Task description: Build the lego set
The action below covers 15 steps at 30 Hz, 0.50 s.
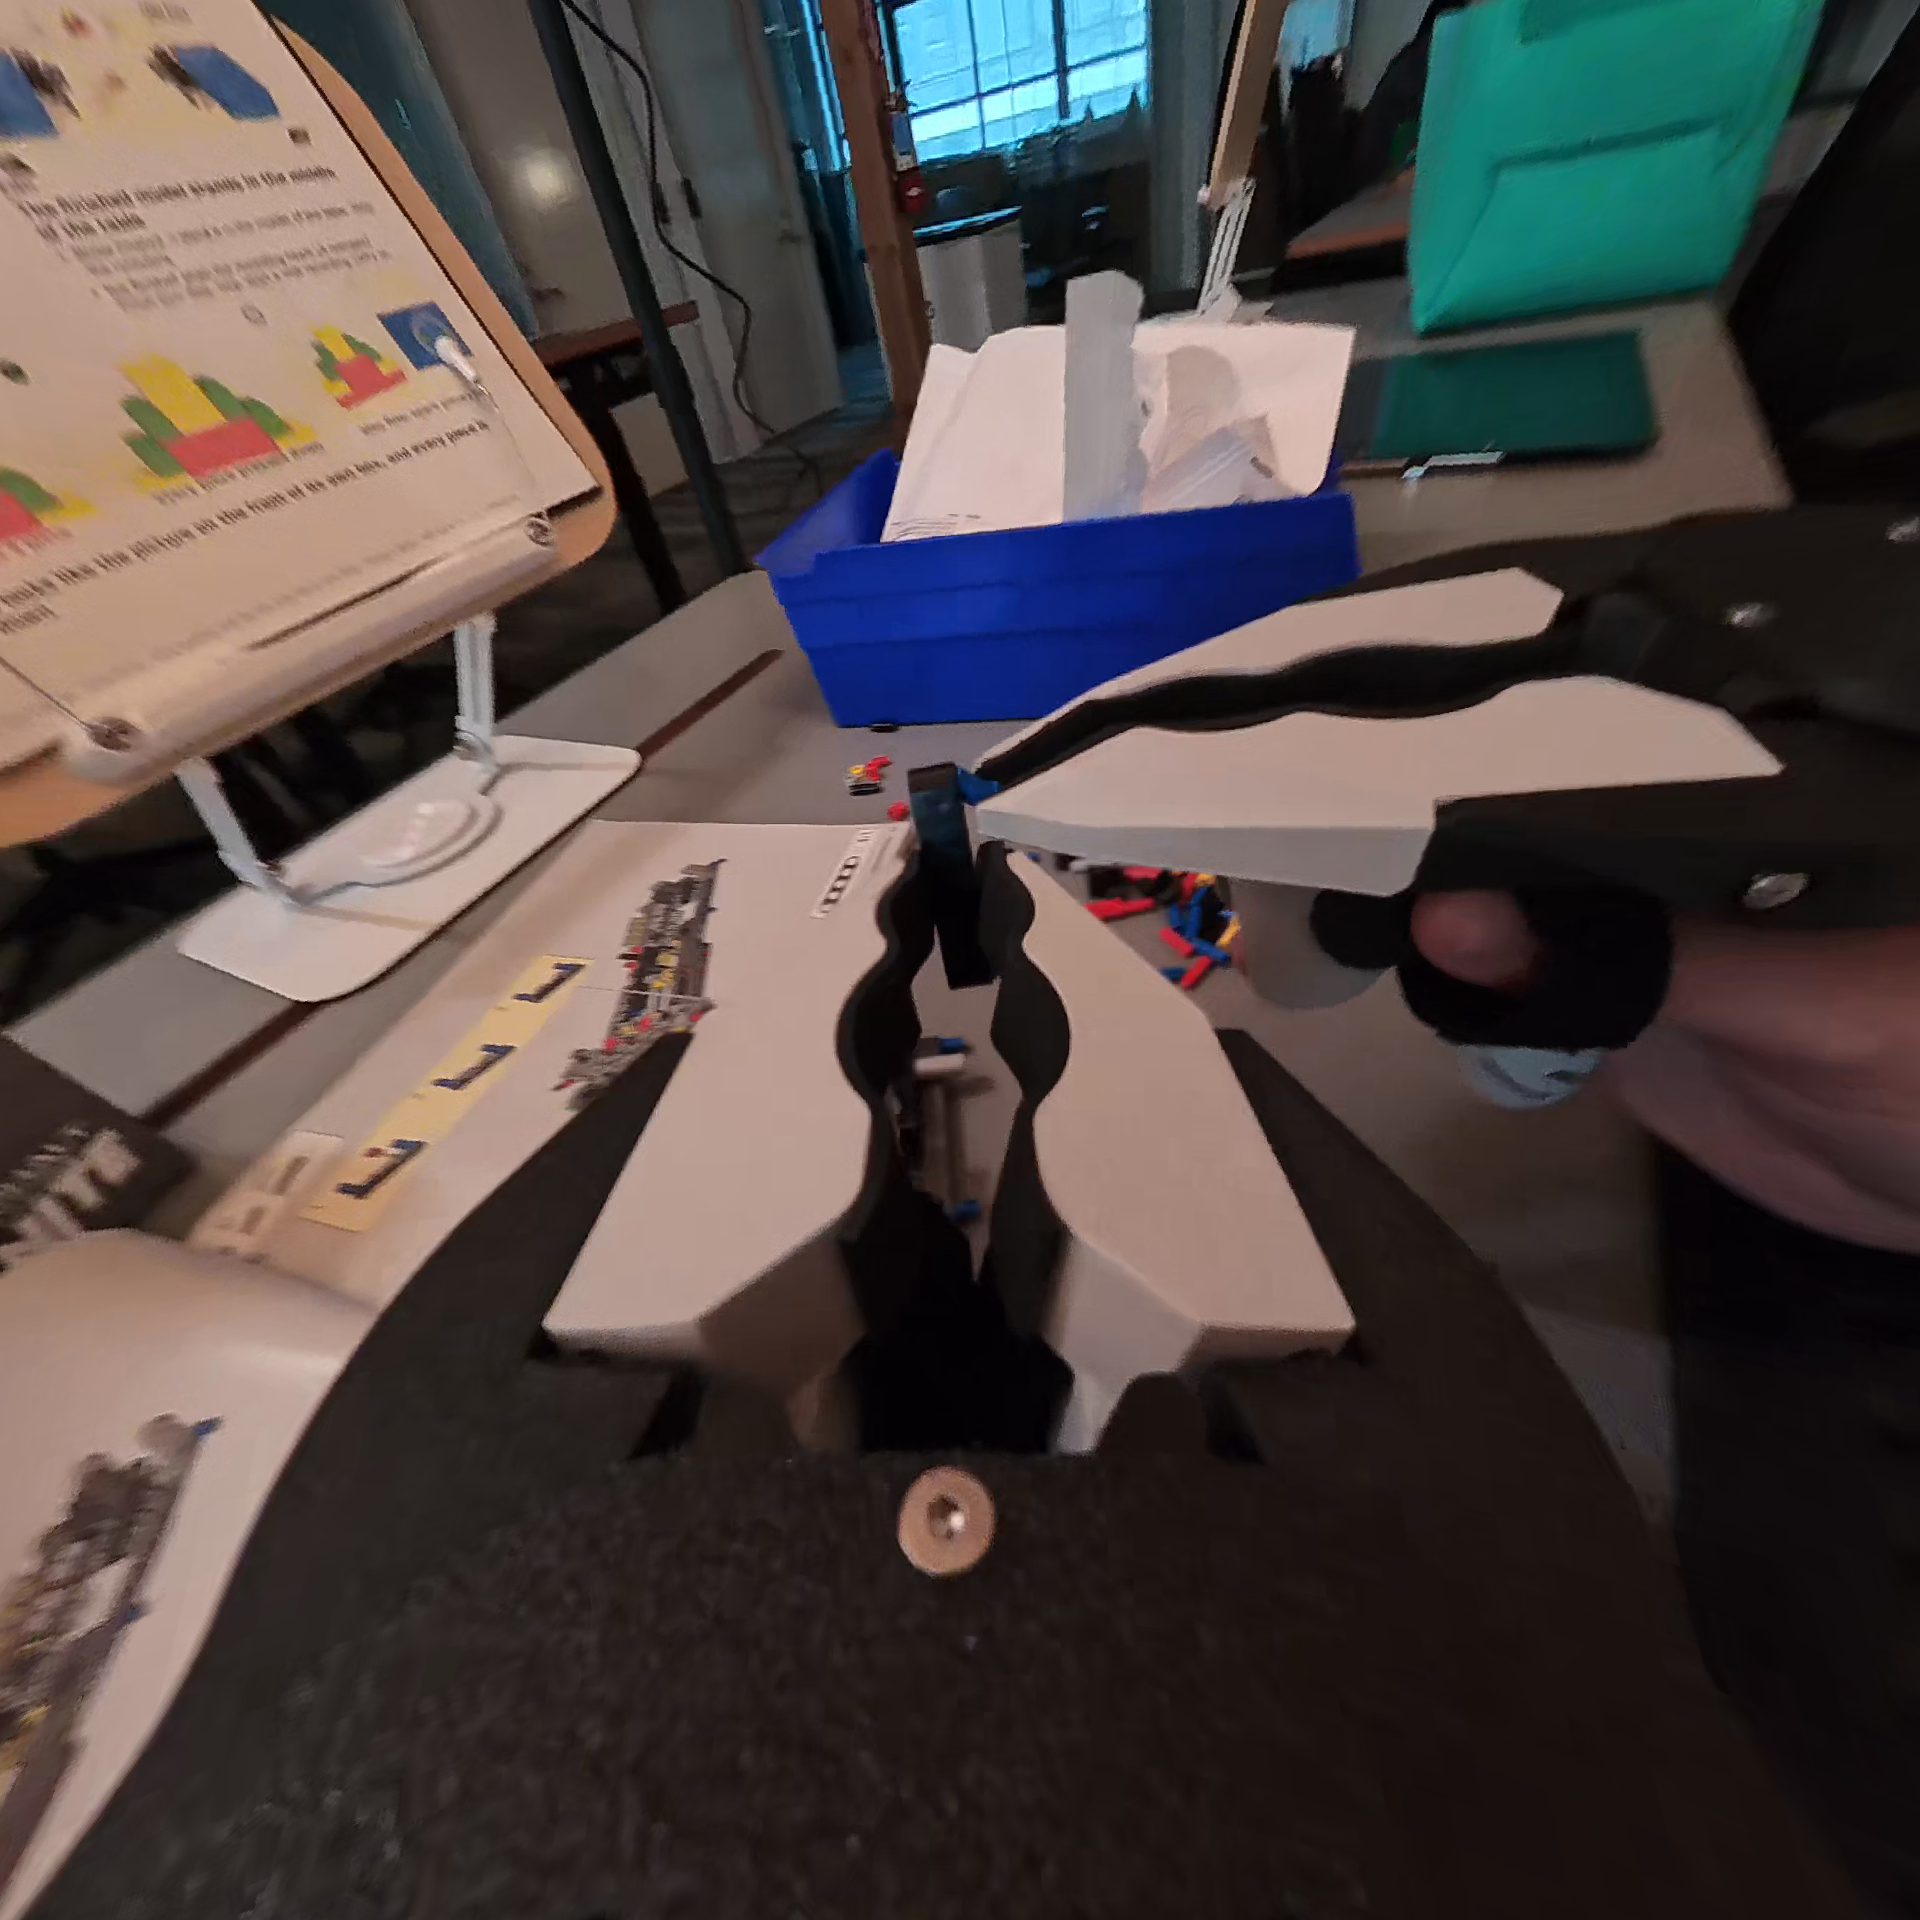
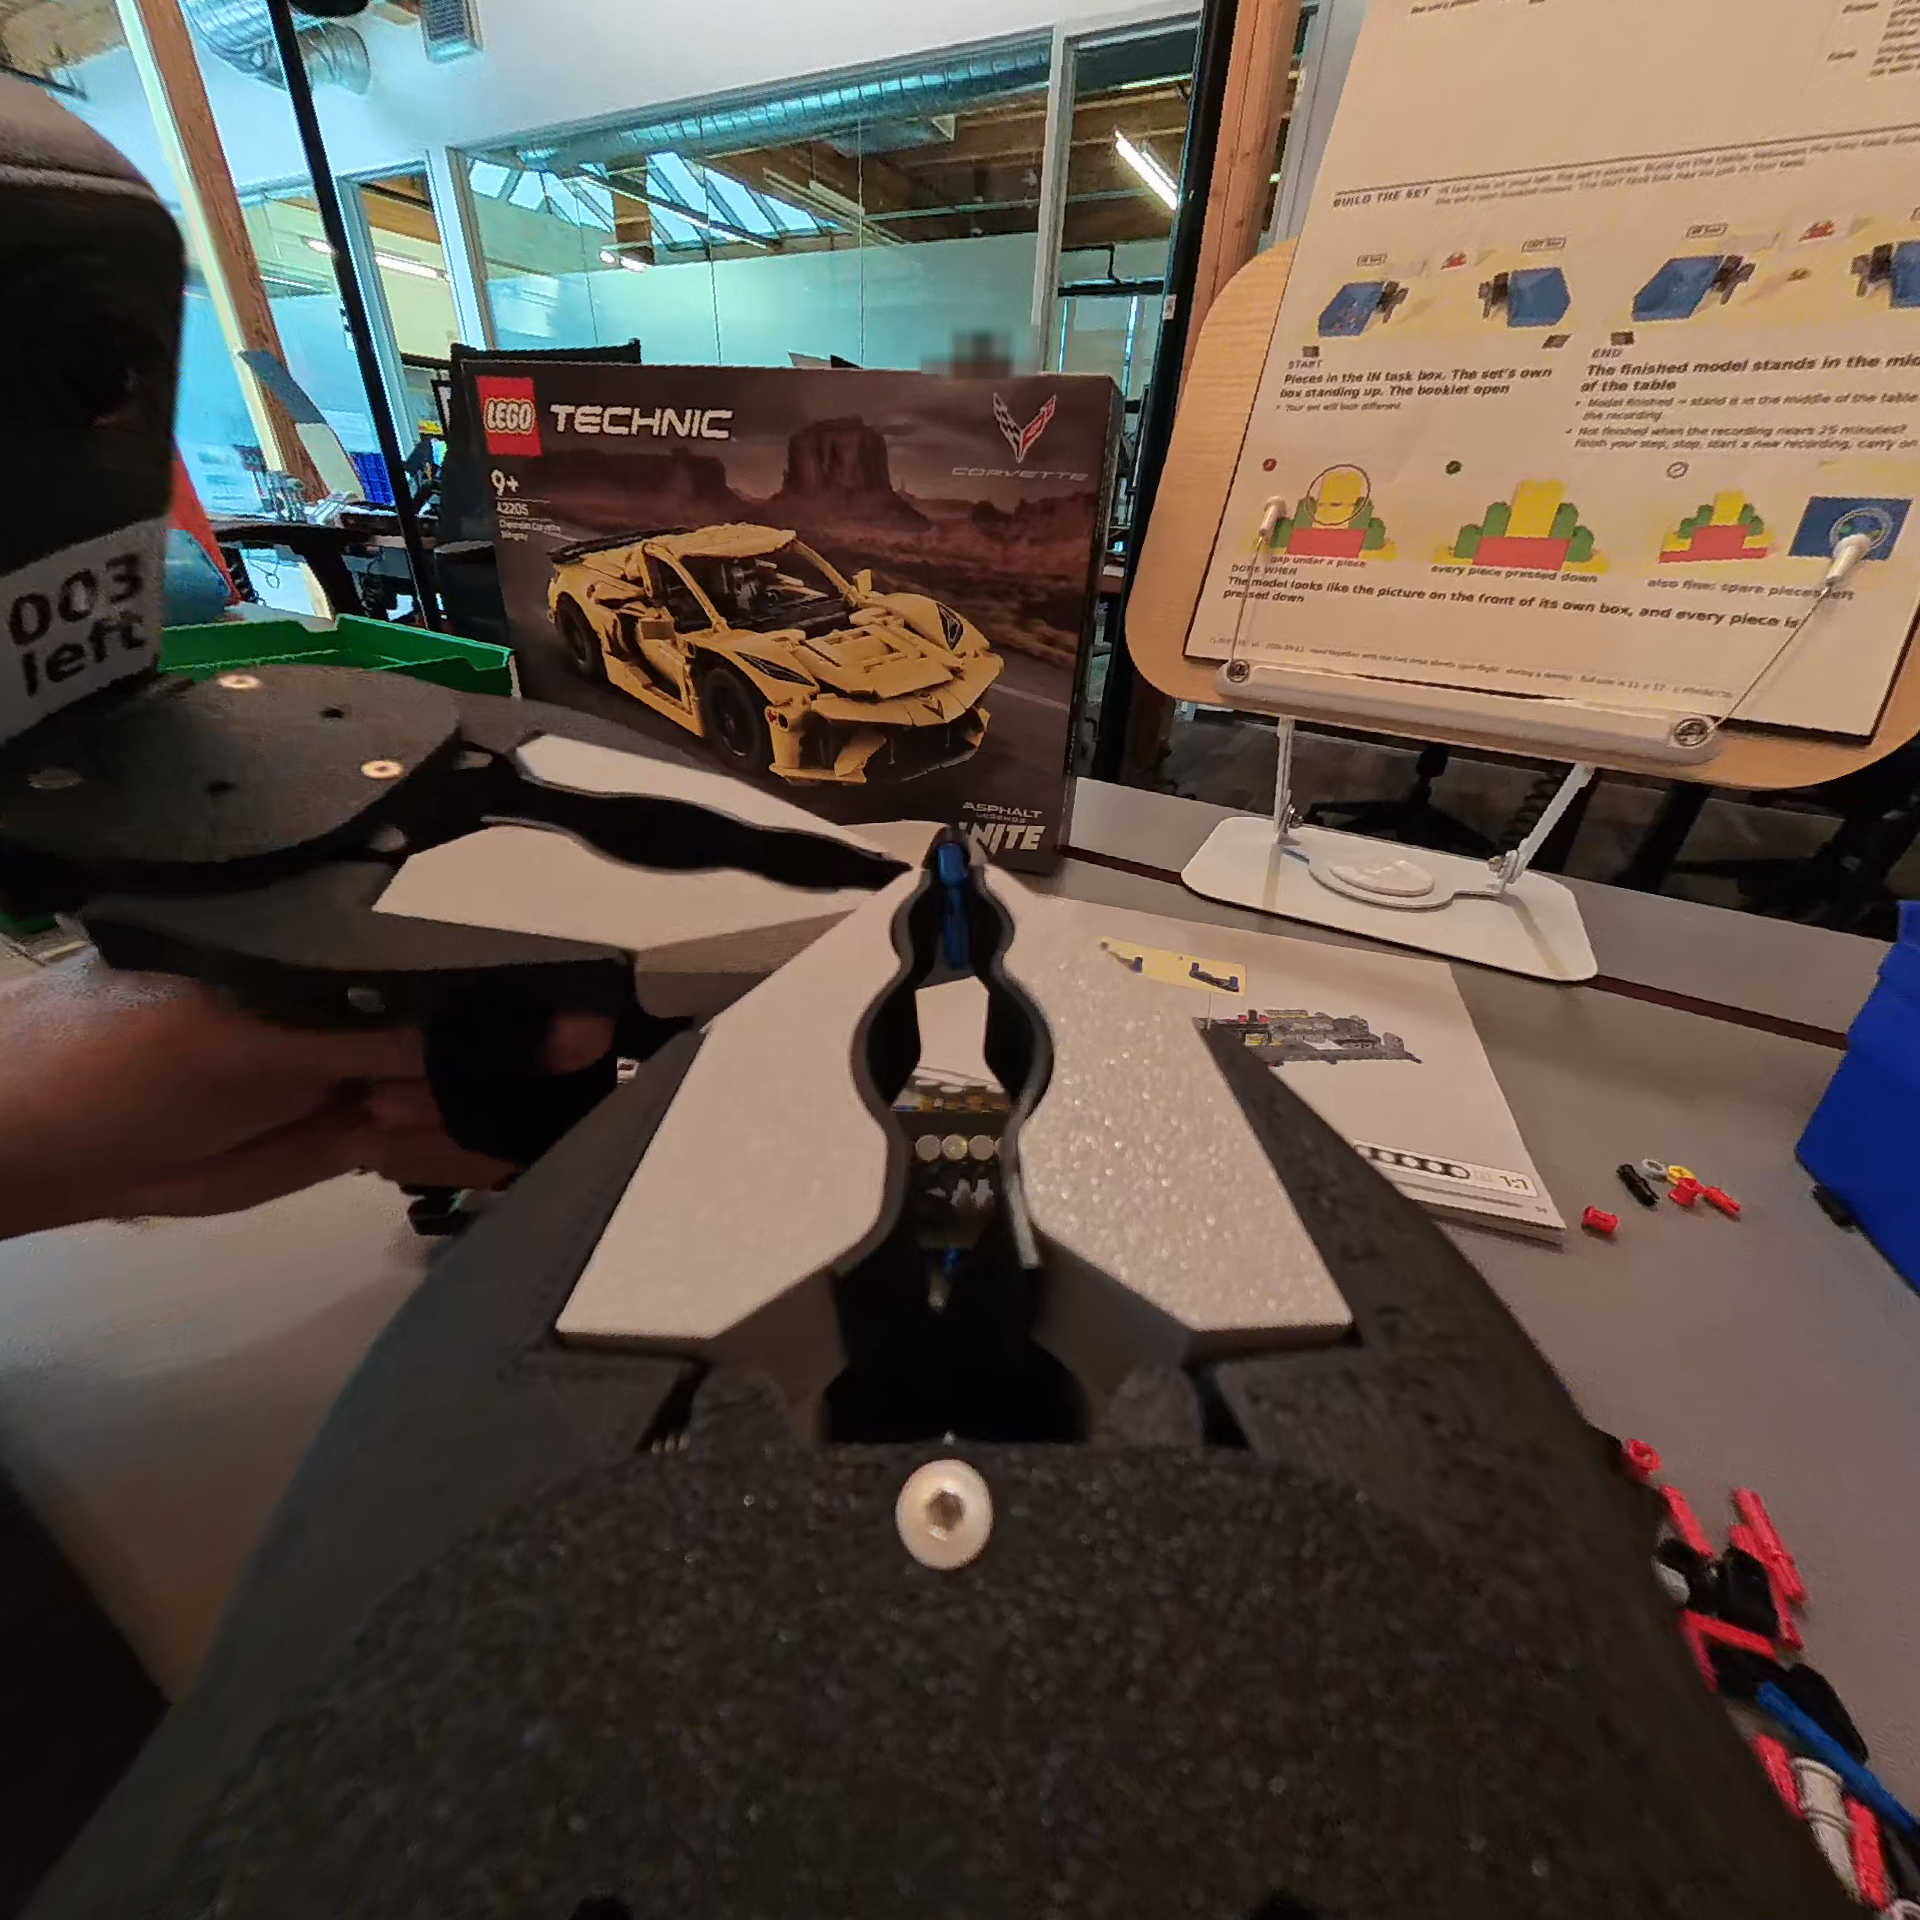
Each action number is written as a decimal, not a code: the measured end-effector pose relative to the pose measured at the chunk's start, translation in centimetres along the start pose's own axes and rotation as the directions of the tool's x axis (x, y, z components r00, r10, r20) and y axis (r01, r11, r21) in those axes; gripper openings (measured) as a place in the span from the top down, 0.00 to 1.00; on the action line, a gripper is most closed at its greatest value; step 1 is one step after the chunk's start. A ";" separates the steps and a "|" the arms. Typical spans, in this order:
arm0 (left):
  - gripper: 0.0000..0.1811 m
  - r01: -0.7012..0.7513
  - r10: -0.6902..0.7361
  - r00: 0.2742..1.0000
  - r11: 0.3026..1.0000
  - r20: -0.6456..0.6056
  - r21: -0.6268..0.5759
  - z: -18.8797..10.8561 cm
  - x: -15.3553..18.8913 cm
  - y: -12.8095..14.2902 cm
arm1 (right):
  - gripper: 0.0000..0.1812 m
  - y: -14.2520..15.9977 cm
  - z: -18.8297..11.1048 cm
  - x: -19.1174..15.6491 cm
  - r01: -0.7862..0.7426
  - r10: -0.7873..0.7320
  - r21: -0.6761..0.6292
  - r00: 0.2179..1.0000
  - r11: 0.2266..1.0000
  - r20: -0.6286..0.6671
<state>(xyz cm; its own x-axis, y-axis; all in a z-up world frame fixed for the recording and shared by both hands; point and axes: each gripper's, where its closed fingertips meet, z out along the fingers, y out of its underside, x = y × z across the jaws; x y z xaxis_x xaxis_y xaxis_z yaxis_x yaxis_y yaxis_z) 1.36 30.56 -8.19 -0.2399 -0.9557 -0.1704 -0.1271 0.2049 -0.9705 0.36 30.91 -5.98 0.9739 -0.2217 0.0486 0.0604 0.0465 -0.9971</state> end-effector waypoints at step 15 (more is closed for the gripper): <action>0.97 -0.500 0.521 0.845 0.850 0.123 -0.168 -0.3 -1.9 1.9 | 0.99 2.0 0.6 -0.2 -0.055 0.061 -0.107 0.997 0.993 0.056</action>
<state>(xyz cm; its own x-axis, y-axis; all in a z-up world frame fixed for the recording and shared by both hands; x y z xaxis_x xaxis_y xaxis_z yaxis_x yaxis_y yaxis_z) 1.24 32.84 -9.64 -0.1502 -0.7263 -0.6707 -0.1502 0.6873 -0.7107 0.39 31.59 -7.93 0.9865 -0.1637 -0.0090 -0.0167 -0.0459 -0.9988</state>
